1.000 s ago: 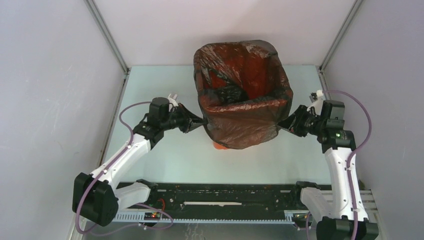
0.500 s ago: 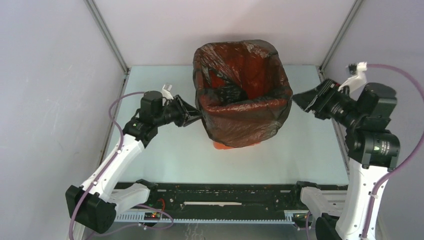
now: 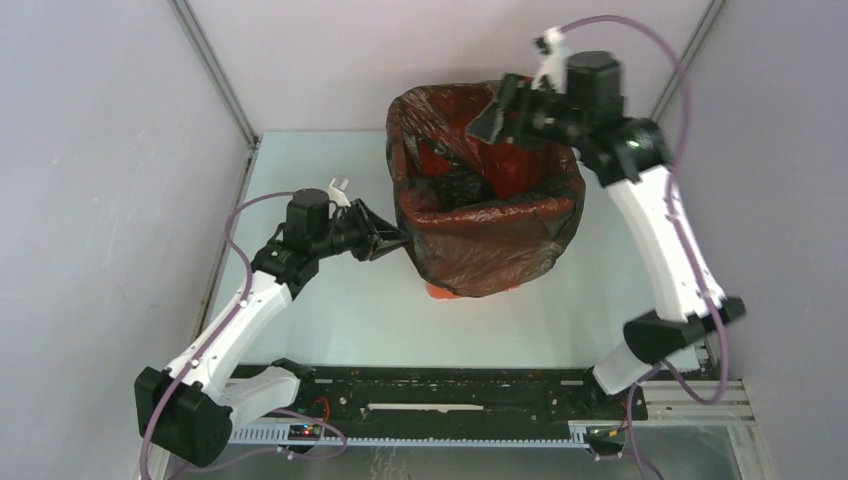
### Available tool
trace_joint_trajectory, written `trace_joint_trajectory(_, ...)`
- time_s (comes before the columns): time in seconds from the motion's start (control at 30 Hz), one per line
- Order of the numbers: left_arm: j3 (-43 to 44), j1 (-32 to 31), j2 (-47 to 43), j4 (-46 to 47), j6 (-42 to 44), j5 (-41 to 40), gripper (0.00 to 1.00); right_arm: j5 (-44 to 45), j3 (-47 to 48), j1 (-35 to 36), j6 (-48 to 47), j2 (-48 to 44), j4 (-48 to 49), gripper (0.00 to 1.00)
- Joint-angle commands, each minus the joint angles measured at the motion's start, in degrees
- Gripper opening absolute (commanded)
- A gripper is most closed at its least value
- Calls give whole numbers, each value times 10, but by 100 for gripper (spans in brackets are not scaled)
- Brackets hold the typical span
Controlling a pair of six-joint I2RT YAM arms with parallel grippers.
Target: Put the trash bags into the trash bin
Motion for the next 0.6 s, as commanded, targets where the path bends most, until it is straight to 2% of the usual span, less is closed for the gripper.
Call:
trace_joint_trajectory(0.0,-3,-2,-4,23,-2,13,28,122,55,58,-64,93,-56,79)
trace_joint_trajectory(0.17,1,-2,-1,23,4,10,24,245,129,111,-133,178,-143,78)
trace_joint_trajectory(0.3,11,-4,9,4,23,5,14,332,124,142,-177,226,-141,79)
trace_joint_trajectory(0.4,18,-3,18,-15,36,8,5,340,133,143,-170,258,-109,82)
trace_joint_trajectory(0.5,13,-4,17,-21,37,7,1,308,128,142,-151,269,-38,83)
trace_joint_trajectory(0.57,10,-4,14,-21,35,6,0,277,106,138,-131,265,42,84)
